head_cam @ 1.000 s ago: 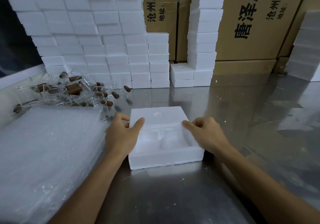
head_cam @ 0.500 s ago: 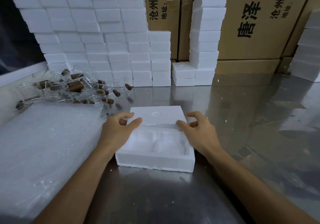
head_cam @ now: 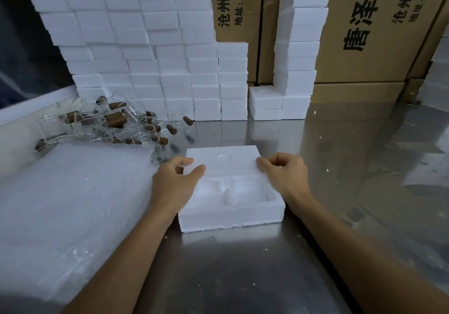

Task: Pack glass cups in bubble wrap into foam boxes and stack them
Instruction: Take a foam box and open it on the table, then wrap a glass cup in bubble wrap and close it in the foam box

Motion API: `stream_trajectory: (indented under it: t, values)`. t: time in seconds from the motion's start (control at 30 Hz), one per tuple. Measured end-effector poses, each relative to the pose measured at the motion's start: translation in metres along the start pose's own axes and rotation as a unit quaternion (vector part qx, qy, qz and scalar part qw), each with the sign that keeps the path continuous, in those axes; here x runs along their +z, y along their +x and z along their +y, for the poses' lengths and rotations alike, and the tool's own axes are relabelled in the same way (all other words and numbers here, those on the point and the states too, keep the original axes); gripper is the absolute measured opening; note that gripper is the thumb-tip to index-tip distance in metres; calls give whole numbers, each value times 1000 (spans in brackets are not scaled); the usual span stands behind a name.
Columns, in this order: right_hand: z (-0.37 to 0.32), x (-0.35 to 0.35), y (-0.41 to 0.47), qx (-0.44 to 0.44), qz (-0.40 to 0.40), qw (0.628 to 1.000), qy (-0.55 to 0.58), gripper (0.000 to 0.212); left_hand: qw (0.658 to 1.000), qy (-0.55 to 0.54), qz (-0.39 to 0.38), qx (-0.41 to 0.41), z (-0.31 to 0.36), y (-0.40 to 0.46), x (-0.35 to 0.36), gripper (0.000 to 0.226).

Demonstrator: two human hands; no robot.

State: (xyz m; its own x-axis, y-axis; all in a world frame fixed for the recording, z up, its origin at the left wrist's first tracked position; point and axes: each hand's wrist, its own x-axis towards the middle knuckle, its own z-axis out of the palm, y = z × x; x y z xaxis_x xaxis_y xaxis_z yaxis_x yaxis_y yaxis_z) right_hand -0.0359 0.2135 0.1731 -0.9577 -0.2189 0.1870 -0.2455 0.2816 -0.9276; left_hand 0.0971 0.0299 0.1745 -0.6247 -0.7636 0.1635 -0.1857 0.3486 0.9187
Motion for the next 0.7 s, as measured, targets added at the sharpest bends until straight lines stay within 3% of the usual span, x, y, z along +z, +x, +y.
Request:
stream_trajectory:
  t: [0.1,0.23,0.43,0.57,0.63,0.7]
  values:
    - [3,0,-1,-4,-9,1000,14,24,1000,10,0,4,0,0,0,26]
    - [-1,-2,-1,8,-3,999,32,2,1000,5,-14,6,-1,0,0,33]
    - [-6,-8,-2,18,-32,999,19,7,999,-1,-50,19,-1,5,-2,31]
    - [-22,-7,1,-24,-37,988,-147,3,998,-10,-55,25,-3,6,-1,29]
    - [-35,-4,1,-81,-46,960,-265,11,999,-12,-48,24,-5,7,1,28]
    - [-50,11,-2,-144,-69,943,-290,18,999,-7,-41,21,-5,7,2,28]
